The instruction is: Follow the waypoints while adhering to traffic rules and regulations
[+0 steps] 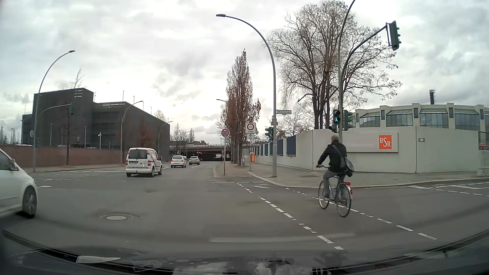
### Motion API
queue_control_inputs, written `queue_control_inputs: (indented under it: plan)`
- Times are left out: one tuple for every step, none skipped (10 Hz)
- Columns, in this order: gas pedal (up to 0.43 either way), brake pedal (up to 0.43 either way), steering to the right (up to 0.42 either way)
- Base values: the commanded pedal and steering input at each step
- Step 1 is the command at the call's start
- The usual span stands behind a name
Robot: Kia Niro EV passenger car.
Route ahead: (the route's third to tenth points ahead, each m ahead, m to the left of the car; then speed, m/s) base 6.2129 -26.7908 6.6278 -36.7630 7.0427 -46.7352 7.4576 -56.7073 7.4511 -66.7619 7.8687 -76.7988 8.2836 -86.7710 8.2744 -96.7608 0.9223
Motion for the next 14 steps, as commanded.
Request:
queue_control_inputs:
  plan:
    - [0.047, 0.012, 0.73]
    - [0.087, 0.012, 0.741]
    - [0.118, 0.012, 0.754]
    - [0.118, 0.012, 0.765]
    - [0.118, 0.012, 0.775]
    - [0.118, 0.012, 0.784]
    - [0.118, 0.012, 0.794]
    - [0.118, 0.012, 0.803]
    - [0.118, 0.012, 0.808]
    - [0.118, 0.012, 0.809]
    - [0.118, 0.012, 0.809]
    - [0.118, 0.012, 0.809]
    - [0.118, 0.012, 0.808]
    - [0.118, 0.012, 0.806]
